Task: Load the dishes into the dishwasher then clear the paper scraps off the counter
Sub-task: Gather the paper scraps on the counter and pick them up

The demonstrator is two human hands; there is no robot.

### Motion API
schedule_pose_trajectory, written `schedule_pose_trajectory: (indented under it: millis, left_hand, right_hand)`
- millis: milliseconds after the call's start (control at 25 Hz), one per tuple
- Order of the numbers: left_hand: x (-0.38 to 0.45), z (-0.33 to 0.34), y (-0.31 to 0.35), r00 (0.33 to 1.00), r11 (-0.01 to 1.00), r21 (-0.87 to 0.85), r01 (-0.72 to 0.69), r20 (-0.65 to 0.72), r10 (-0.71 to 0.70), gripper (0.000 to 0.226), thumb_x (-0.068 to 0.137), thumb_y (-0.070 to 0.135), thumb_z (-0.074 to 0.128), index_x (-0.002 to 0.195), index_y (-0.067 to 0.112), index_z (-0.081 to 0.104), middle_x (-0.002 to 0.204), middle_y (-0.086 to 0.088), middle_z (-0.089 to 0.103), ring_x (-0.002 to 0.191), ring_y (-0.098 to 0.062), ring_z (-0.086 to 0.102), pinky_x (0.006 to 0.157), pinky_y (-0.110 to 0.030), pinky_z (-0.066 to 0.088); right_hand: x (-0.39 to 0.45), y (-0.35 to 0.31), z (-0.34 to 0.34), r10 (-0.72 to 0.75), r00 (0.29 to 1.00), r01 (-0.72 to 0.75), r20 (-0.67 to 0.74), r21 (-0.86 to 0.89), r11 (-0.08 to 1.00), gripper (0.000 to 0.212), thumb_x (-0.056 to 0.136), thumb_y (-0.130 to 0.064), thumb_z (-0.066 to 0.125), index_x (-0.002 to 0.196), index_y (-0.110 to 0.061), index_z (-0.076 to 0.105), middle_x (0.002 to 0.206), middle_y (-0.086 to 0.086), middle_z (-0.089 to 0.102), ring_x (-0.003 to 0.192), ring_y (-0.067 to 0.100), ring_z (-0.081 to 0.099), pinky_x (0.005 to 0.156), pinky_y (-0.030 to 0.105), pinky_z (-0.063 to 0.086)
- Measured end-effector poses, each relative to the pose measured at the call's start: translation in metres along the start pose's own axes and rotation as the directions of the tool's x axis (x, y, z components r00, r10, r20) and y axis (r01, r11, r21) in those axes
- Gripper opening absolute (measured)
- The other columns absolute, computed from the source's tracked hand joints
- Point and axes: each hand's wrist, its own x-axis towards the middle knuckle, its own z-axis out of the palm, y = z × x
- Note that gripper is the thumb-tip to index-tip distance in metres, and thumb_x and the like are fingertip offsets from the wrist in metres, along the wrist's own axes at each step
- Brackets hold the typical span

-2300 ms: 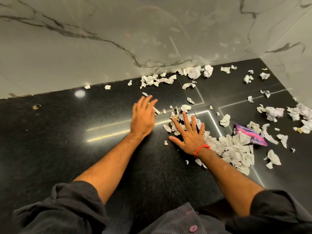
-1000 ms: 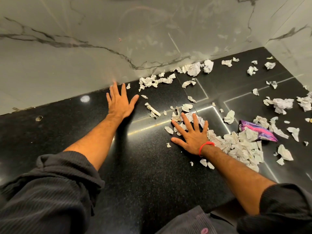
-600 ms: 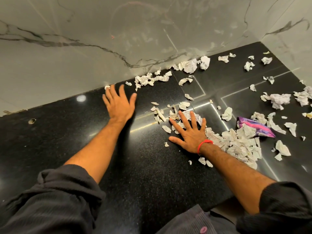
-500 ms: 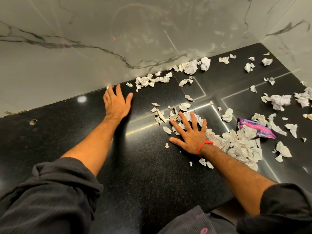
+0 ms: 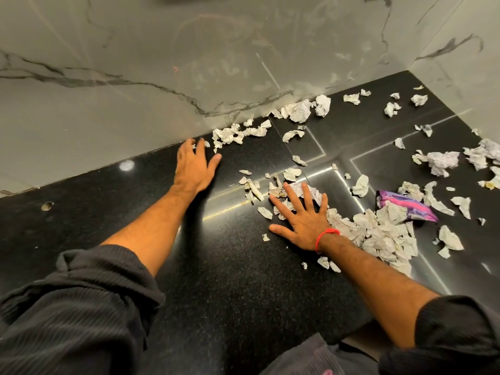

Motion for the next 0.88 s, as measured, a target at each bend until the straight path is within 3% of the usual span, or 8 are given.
schedule_pose_trajectory:
  millis: [120, 200, 240, 320, 400, 560, 720, 880]
  left_hand:
    - [-0.037, 0.010, 0.033, 0.978, 0.968, -0.147, -0.205, -0.006, 0.207, 0.058, 0.104, 0.049, 0.038, 0.143, 0.007, 0.048, 0.148, -0.016, 0.041, 0.140, -0.028, 0.035, 0.118, -0.047, 0.035]
    - [-0.062, 0.018, 0.048, 0.909, 0.897, -0.147, -0.417, -0.084, 0.409, 0.049, 0.106, 0.043, 0.039, 0.136, 0.009, 0.057, 0.140, -0.011, 0.051, 0.132, -0.023, 0.045, 0.112, -0.047, 0.041]
    - [-0.061, 0.020, 0.050, 0.889, 0.884, -0.114, -0.454, -0.126, 0.440, 0.048, 0.105, 0.042, 0.041, 0.137, 0.010, 0.057, 0.142, -0.011, 0.050, 0.133, -0.023, 0.044, 0.113, -0.048, 0.040]
    - [-0.040, 0.014, 0.048, 0.936, 0.938, -0.079, -0.338, -0.133, 0.326, 0.058, 0.104, 0.050, 0.040, 0.148, 0.012, 0.044, 0.156, -0.014, 0.034, 0.146, -0.029, 0.029, 0.122, -0.048, 0.025]
    - [-0.008, 0.005, 0.044, 0.976, 0.972, -0.084, -0.219, -0.015, 0.219, 0.076, 0.100, 0.064, 0.035, 0.158, 0.016, 0.024, 0.166, -0.012, 0.013, 0.153, -0.033, 0.008, 0.125, -0.049, 0.012]
    - [0.029, 0.004, 0.052, 0.937, 0.957, -0.013, -0.291, 0.199, 0.287, 0.094, 0.090, 0.082, 0.026, 0.161, 0.026, 0.000, 0.168, -0.006, -0.010, 0.154, -0.031, -0.013, 0.125, -0.054, -0.001]
    - [-0.009, 0.022, 0.077, 0.893, 0.912, 0.000, -0.410, 0.203, 0.402, 0.088, 0.094, 0.079, 0.018, 0.161, 0.025, 0.003, 0.169, -0.003, -0.005, 0.154, -0.027, -0.013, 0.125, -0.054, 0.000]
    - [-0.076, 0.039, 0.104, 0.862, 0.880, -0.134, -0.455, 0.180, 0.474, 0.071, 0.102, 0.065, 0.010, 0.161, 0.026, 0.012, 0.169, 0.005, 0.001, 0.155, -0.020, -0.012, 0.126, -0.050, -0.001]
  right_hand:
    - [-0.001, 0.000, 0.002, 0.005, 1.000, -0.005, -0.006, 0.004, 1.000, 0.074, 0.082, -0.085, 0.010, 0.143, -0.058, -0.021, 0.157, -0.013, -0.034, 0.144, 0.031, -0.032, 0.108, 0.074, -0.010]
    - [0.000, 0.000, 0.003, 0.006, 1.000, -0.006, -0.020, 0.003, 1.000, 0.074, 0.081, -0.085, 0.009, 0.143, -0.058, -0.020, 0.157, -0.013, -0.034, 0.145, 0.031, -0.031, 0.108, 0.074, -0.010]
    - [0.000, 0.000, 0.003, 0.002, 1.000, -0.002, -0.019, 0.000, 1.000, 0.074, 0.081, -0.085, 0.009, 0.144, -0.057, -0.020, 0.157, -0.013, -0.033, 0.145, 0.031, -0.031, 0.108, 0.074, -0.011]
    - [0.000, 0.001, 0.003, -0.003, 1.000, 0.003, -0.012, 0.006, 1.000, 0.075, 0.081, -0.085, 0.010, 0.144, -0.057, -0.019, 0.157, -0.013, -0.033, 0.144, 0.031, -0.032, 0.108, 0.074, -0.011]
    - [0.000, 0.001, 0.003, 0.001, 1.000, 0.000, -0.012, 0.009, 1.000, 0.075, 0.082, -0.085, 0.011, 0.145, -0.057, -0.018, 0.158, -0.013, -0.032, 0.144, 0.031, -0.032, 0.108, 0.074, -0.011]
    - [0.001, 0.001, 0.004, 0.007, 1.000, -0.007, -0.010, 0.008, 1.000, 0.074, 0.082, -0.084, 0.013, 0.145, -0.057, -0.018, 0.157, -0.014, -0.033, 0.144, 0.030, -0.032, 0.108, 0.075, -0.009]
    - [0.003, 0.002, 0.005, 0.003, 1.000, -0.003, -0.015, 0.012, 1.000, 0.075, 0.083, -0.085, 0.013, 0.144, -0.057, -0.019, 0.157, -0.014, -0.034, 0.144, 0.030, -0.032, 0.108, 0.074, -0.010]
    - [0.002, 0.003, 0.009, 0.015, 1.000, -0.015, -0.022, 0.002, 1.000, 0.083, 0.080, -0.087, 0.010, 0.148, -0.049, -0.017, 0.157, -0.011, -0.034, 0.144, 0.028, -0.033, 0.109, 0.073, -0.009]
